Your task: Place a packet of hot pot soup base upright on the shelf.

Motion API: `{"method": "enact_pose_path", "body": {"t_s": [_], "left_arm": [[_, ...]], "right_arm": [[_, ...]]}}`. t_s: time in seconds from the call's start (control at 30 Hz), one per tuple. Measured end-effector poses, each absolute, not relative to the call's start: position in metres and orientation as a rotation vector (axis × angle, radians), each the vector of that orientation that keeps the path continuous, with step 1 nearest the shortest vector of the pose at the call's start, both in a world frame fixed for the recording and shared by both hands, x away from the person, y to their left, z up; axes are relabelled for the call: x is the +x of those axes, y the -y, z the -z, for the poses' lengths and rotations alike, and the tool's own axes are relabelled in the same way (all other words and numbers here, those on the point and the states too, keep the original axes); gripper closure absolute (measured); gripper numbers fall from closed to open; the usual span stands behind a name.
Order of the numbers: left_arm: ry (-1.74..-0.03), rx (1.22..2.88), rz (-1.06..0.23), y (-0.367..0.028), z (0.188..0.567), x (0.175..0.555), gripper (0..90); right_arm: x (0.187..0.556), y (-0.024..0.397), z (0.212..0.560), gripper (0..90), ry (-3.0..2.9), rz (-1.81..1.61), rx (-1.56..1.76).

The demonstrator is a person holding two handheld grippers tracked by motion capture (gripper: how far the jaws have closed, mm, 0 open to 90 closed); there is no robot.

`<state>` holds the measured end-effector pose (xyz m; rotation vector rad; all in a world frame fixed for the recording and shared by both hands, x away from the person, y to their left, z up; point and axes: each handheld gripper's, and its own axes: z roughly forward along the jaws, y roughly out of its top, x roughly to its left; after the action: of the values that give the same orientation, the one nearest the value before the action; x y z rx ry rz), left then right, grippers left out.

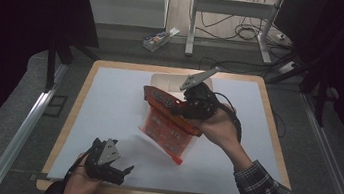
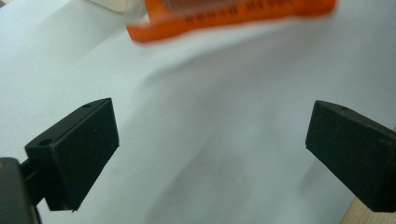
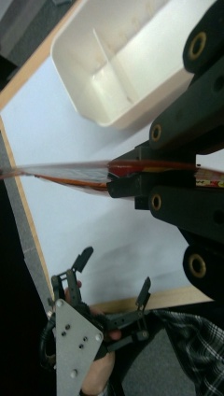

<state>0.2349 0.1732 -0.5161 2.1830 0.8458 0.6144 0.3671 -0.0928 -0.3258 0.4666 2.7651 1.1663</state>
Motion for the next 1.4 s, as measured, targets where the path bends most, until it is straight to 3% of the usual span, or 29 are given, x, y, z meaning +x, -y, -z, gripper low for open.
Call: {"method": "enact_pose_path", "body": {"t_s": [0.8, 1.4], "left_arm": [[-0.843, 2.187, -0.608, -0.173, 0.516, 0.235, 2.3], [-0.837, 2.197, -0.605, -0.172, 0.517, 0.235, 2.3]], "right_arm": [[0.418, 0.136, 0.271, 89.1, -2.612, -1.126, 0.597], [0.475, 0.149, 0.259, 89.1, -2.541, -1.085, 0.683]]}}
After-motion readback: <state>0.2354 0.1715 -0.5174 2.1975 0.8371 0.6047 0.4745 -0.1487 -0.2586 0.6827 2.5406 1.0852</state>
